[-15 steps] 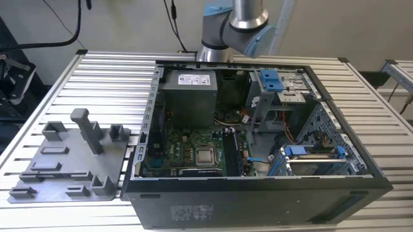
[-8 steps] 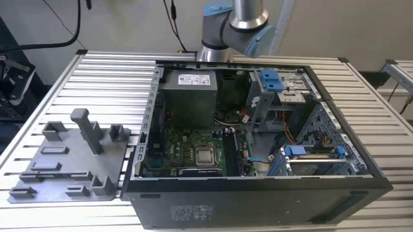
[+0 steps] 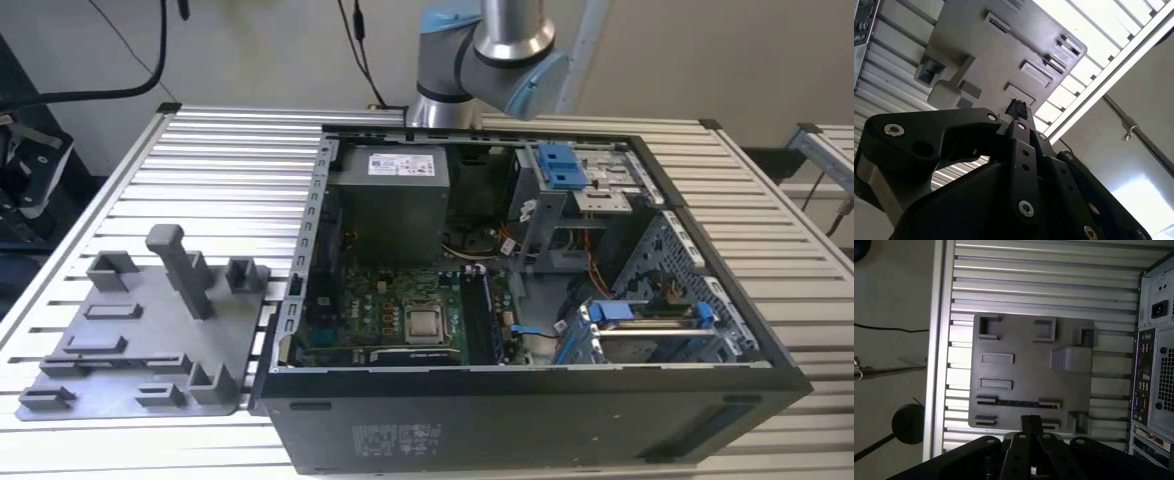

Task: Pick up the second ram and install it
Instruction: 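Pick up the second ram and move it above second insertion slot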

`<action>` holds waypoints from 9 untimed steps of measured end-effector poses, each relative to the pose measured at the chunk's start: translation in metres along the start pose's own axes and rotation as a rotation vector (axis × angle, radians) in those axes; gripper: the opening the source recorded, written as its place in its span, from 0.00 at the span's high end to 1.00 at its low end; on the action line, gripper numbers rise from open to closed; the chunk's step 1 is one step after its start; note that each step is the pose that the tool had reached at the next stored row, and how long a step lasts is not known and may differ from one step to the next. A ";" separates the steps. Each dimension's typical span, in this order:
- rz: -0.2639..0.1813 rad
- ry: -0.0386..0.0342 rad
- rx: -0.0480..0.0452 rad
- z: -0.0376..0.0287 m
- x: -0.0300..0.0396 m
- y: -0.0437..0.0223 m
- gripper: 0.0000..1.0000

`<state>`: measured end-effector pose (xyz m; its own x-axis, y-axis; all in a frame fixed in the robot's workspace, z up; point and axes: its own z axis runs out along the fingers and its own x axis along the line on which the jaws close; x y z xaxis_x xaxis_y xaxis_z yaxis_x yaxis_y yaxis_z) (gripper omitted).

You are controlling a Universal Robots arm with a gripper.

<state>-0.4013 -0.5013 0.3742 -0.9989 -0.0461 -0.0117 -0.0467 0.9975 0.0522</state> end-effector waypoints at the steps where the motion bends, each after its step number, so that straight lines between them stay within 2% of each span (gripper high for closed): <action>1: 0.000 0.0000 0.0000 0.0000 0.0000 0.0000 0.89; 5: -0.015 0.0008 -0.0002 0.0000 0.0000 0.0000 0.89; 9: -0.054 0.0028 0.0001 0.0000 0.0000 0.0000 0.89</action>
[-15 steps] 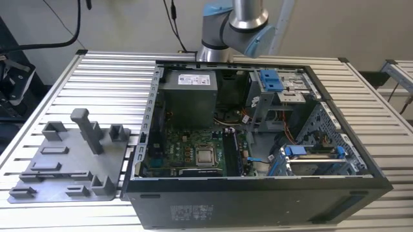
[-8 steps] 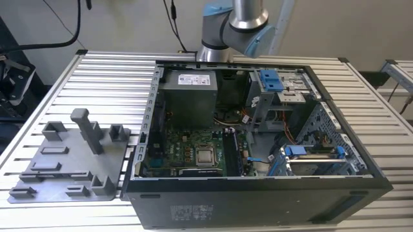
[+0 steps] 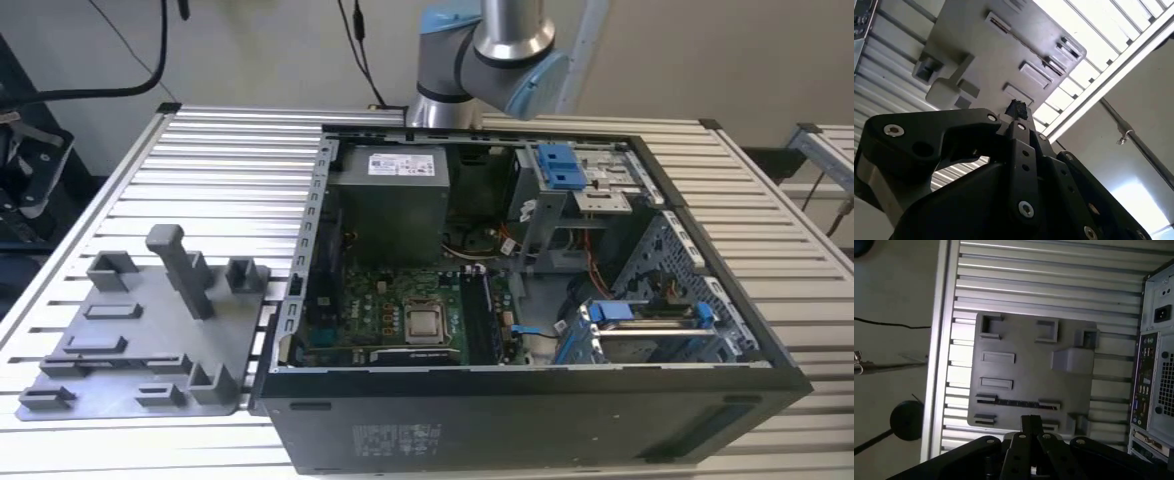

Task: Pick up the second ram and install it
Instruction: 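Pick up the second ram and move it above second insertion slot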

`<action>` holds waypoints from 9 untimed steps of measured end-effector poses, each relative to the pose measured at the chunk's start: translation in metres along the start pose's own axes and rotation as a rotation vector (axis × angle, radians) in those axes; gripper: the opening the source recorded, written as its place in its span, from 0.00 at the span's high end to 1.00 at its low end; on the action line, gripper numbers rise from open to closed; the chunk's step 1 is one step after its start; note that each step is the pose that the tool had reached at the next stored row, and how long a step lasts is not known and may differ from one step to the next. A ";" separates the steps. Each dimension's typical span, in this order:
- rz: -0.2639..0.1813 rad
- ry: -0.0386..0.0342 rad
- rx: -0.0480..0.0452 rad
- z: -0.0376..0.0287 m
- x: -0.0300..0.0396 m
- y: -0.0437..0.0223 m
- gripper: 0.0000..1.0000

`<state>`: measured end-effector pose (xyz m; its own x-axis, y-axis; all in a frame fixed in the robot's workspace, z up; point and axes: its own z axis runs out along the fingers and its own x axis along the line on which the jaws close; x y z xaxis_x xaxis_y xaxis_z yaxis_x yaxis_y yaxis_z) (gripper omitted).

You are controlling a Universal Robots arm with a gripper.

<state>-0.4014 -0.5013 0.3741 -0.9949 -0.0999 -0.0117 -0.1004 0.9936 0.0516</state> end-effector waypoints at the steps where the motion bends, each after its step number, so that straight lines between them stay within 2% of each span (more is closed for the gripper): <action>1: -0.012 0.0007 0.0002 -0.0001 0.0000 0.0000 0.89; 9: -0.123 0.0075 0.0087 0.0000 0.0000 0.0000 0.89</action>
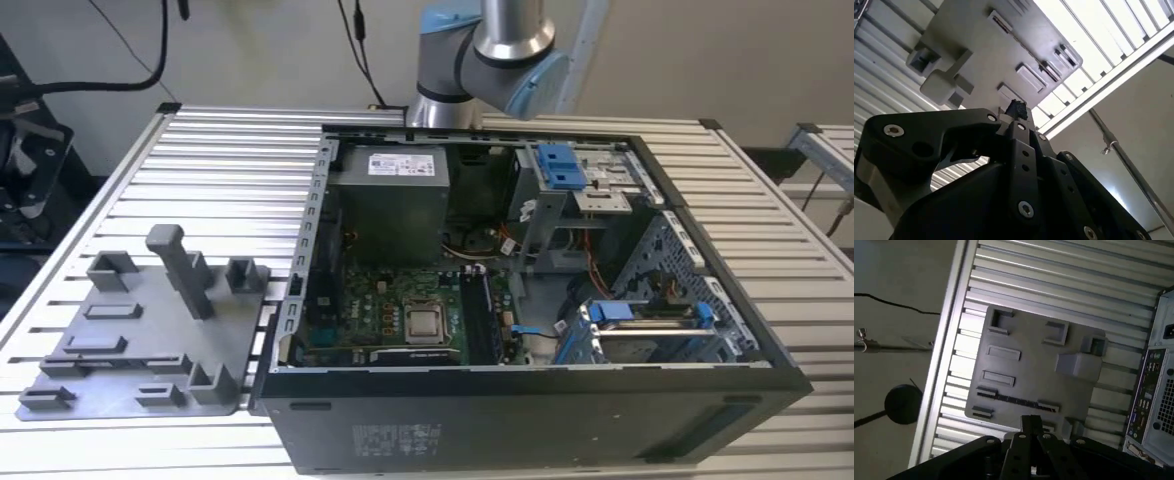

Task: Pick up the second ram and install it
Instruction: 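Pick up the second ram and move it above second insertion slot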

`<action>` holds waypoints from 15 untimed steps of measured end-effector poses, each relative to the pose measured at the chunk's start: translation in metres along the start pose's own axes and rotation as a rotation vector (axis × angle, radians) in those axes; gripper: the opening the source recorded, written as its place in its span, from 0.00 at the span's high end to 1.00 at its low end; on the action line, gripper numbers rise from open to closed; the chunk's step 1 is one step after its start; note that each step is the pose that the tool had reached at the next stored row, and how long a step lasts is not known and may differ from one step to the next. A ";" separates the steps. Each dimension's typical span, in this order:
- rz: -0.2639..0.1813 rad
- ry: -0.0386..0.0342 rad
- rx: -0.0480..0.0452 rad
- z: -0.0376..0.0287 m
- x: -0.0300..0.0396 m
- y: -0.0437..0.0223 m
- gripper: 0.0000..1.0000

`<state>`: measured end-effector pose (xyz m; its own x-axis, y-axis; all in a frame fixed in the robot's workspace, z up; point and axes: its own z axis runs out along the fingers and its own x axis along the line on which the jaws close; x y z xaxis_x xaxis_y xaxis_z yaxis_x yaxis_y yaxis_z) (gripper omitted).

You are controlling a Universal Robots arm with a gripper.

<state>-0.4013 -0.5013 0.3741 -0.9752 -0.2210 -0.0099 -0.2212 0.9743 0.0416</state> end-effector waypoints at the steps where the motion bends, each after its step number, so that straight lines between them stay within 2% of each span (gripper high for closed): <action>1: -0.014 0.0010 0.0016 0.0000 0.0000 0.0000 0.89; 9: -0.127 0.0089 0.0143 -0.0001 0.0000 0.0000 0.89; 15: -0.214 0.0137 0.0197 -0.0001 0.0000 0.0000 0.89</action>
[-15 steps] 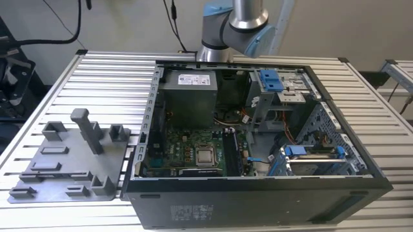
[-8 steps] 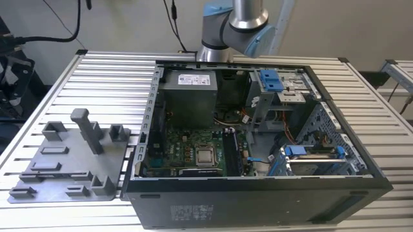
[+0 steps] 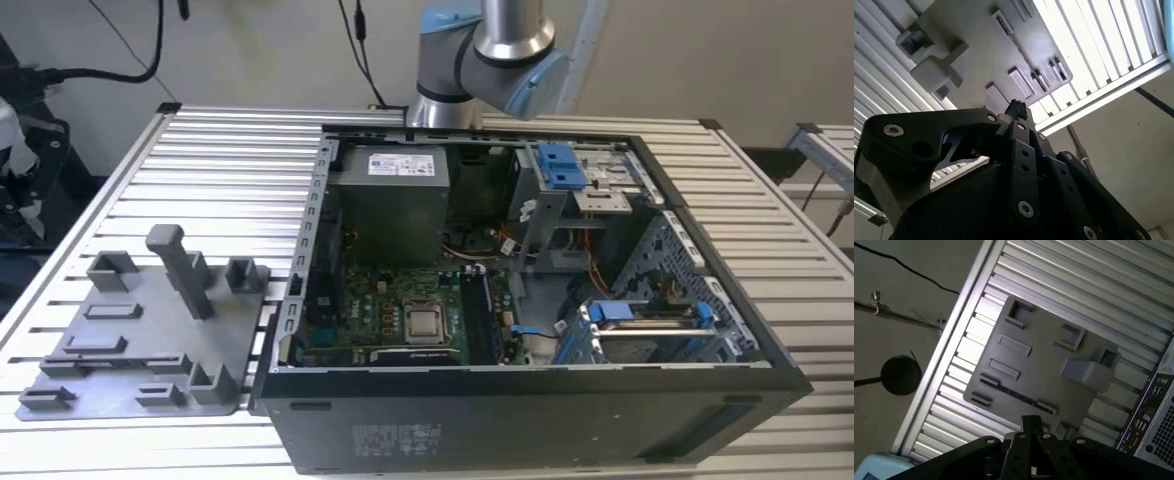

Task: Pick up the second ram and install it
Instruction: 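Pick up the second ram and move it above second insertion slot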

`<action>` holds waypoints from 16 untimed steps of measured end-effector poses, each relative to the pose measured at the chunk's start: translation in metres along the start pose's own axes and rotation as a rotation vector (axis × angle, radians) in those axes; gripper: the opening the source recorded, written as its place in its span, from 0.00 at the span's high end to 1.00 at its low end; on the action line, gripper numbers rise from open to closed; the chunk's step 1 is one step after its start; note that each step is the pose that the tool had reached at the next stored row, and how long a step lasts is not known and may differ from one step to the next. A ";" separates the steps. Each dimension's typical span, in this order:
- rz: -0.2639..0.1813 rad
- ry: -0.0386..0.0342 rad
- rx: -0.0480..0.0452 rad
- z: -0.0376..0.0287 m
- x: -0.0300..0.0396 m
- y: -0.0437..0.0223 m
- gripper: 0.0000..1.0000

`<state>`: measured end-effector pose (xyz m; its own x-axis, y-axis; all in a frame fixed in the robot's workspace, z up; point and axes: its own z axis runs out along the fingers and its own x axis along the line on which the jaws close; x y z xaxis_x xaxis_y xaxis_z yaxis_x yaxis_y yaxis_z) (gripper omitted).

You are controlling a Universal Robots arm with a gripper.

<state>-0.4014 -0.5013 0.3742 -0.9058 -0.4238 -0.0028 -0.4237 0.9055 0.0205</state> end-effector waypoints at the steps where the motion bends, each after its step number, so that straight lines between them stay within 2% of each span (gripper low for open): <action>1: -0.018 0.0004 0.0001 0.0000 0.0000 0.0000 0.89; 16: -0.291 0.0089 0.0055 0.0002 0.0001 0.0001 0.89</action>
<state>-0.4015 -0.5013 0.3740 -0.7464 -0.6656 0.0011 -0.6655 0.7463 0.0147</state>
